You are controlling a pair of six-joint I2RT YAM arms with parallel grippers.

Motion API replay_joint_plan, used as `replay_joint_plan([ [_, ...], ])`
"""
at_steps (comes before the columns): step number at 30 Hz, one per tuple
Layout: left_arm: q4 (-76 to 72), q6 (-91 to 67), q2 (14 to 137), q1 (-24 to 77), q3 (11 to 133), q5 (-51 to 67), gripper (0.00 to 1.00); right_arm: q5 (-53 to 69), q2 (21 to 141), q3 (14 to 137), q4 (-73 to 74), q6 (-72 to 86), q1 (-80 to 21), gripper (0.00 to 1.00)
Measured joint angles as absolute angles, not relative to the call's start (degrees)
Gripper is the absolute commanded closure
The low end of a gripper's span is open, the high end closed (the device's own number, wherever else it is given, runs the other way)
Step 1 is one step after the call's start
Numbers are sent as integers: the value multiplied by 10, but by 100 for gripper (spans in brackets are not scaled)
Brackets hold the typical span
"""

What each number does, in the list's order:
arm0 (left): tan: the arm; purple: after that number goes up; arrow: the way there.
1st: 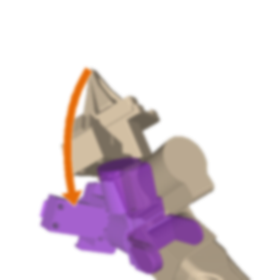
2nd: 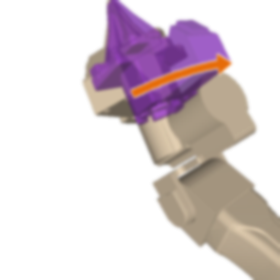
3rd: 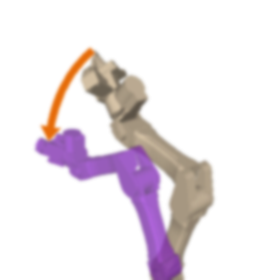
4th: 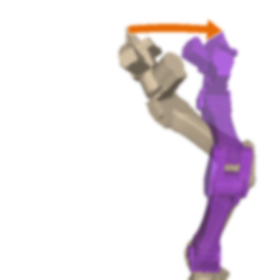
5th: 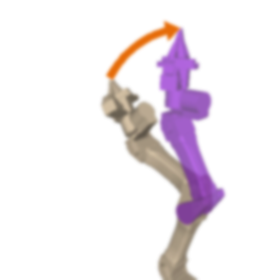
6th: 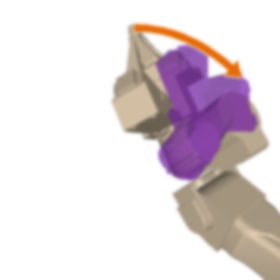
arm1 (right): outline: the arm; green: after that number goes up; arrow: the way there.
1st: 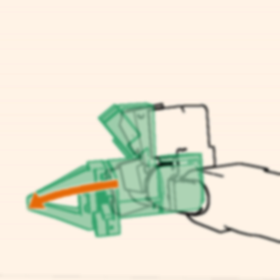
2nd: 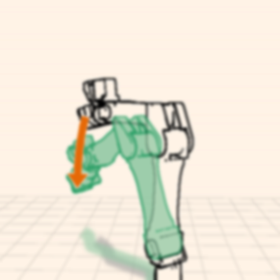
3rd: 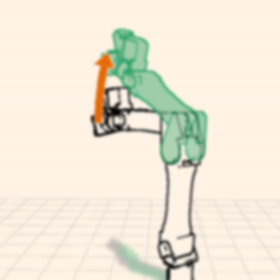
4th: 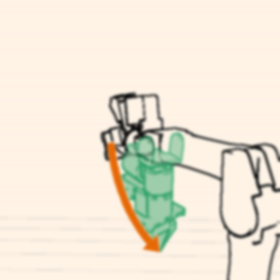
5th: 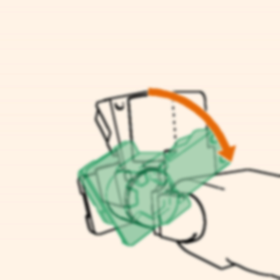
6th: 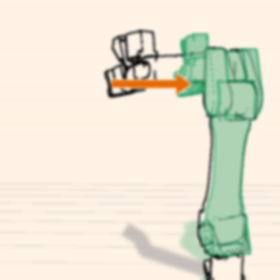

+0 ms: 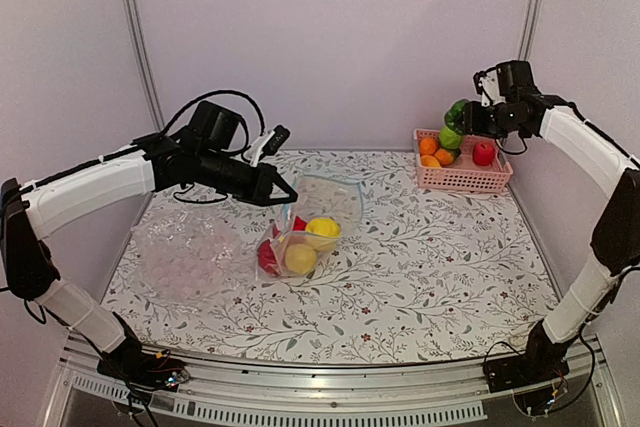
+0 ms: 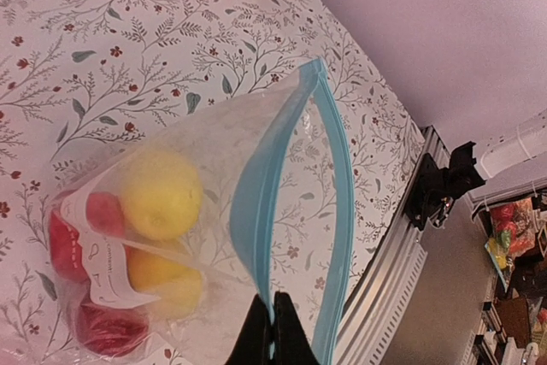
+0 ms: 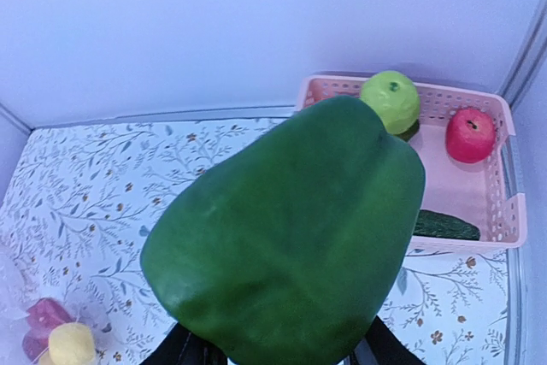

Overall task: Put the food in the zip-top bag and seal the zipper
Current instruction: Place the fake vegetable in the zipper food storage bag.

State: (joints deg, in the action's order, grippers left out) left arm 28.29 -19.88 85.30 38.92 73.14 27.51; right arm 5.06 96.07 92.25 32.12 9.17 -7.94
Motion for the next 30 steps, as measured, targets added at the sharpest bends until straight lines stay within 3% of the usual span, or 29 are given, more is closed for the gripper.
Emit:
replay_joint_plan([
  [15,286,-196,850,393,731,260,100,62,780,804,367,103,-413,54],
  [21,286,-196,850,393,731,261,100,96,789,801,373,116,-502,53],
  [30,287,-196,850,393,731,261,100,116,904,830,370,131,-530,54],
])
